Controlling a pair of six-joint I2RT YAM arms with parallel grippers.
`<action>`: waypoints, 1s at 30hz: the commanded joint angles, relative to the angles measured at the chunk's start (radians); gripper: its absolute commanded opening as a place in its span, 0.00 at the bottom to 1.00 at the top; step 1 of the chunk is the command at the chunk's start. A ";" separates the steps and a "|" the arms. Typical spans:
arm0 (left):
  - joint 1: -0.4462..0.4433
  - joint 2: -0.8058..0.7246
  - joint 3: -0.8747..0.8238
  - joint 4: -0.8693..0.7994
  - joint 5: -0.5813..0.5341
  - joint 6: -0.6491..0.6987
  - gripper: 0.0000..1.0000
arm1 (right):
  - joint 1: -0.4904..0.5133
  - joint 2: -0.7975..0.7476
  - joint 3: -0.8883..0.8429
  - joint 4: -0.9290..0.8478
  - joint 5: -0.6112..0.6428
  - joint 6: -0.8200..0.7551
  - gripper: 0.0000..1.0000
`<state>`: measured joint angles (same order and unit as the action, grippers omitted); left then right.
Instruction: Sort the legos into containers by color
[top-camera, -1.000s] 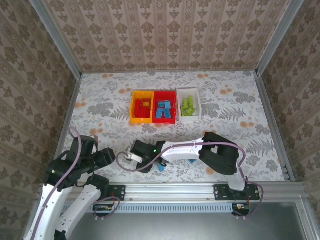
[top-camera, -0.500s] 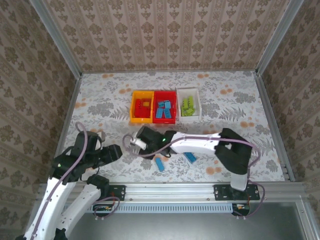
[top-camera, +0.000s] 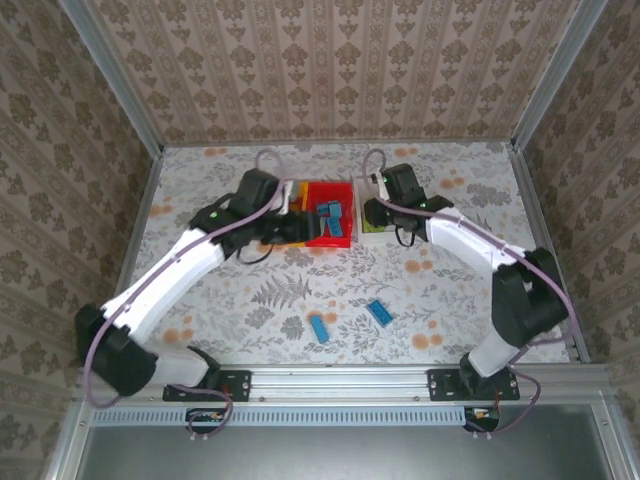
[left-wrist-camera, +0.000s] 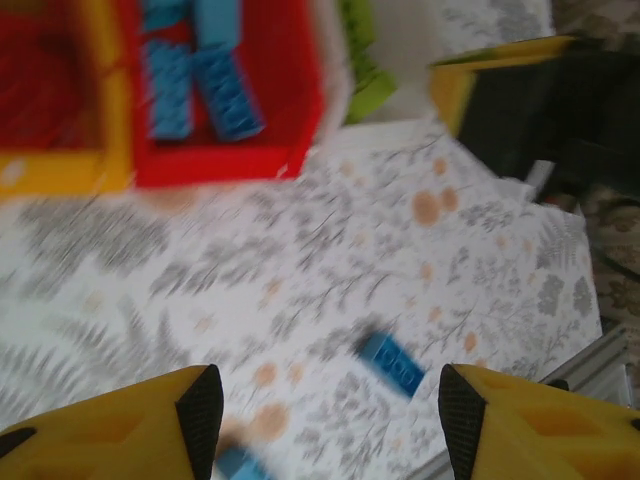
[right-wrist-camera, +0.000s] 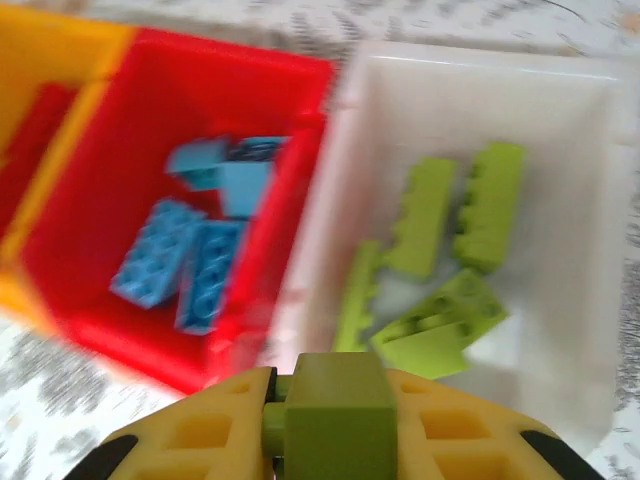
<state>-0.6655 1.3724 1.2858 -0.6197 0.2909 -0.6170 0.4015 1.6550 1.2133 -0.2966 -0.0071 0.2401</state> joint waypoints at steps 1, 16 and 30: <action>-0.026 0.127 0.122 0.064 -0.025 0.078 0.62 | -0.032 0.124 0.128 -0.054 -0.019 0.076 0.15; -0.124 0.499 0.535 -0.004 -0.179 0.168 0.62 | -0.127 0.452 0.446 -0.138 -0.152 0.166 0.19; -0.159 0.514 0.533 -0.049 -0.194 0.180 0.62 | -0.128 0.446 0.480 -0.133 -0.202 0.192 0.45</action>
<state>-0.8104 1.8721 1.7897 -0.6369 0.1135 -0.4667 0.2745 2.1281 1.6680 -0.4084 -0.1883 0.4248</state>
